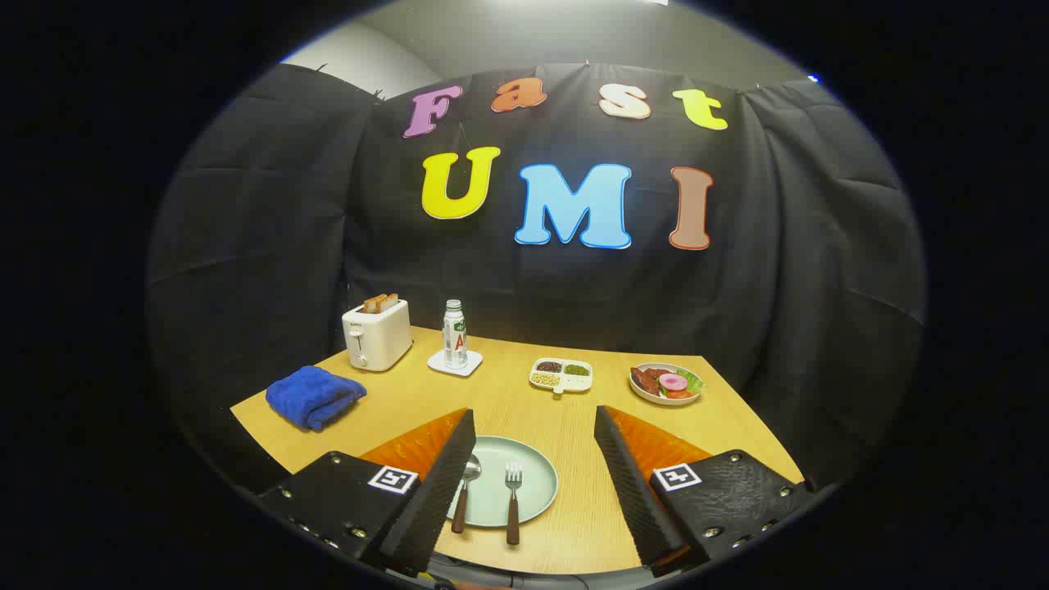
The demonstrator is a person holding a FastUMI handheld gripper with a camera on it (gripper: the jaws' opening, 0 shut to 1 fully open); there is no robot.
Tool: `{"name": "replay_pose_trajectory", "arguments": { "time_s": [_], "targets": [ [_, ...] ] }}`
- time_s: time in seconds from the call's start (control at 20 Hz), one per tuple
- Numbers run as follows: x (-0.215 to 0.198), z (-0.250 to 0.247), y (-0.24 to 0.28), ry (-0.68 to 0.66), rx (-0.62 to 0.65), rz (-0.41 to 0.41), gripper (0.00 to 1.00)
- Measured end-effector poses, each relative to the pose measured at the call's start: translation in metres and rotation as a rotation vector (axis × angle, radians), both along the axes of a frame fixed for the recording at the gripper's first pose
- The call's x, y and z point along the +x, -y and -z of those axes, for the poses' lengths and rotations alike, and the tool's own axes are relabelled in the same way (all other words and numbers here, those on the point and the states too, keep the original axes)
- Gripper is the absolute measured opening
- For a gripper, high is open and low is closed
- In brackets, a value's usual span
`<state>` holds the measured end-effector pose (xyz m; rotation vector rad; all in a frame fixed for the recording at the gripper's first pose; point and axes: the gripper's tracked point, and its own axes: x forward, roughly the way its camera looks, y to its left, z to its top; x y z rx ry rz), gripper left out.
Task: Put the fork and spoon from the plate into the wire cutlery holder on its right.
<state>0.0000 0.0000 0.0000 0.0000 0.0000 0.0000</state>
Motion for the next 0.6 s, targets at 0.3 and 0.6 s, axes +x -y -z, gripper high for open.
{"name": "replay_pose_trajectory", "arguments": {
  "time_s": [0.3, 0.6],
  "targets": [
    [0.0019, 0.0013, 0.0016, 0.002, 0.0, 0.0, 0.89],
    [0.0073, 0.005, 0.003, -0.007, 0.008, 0.0, 0.89]
  ]
}}
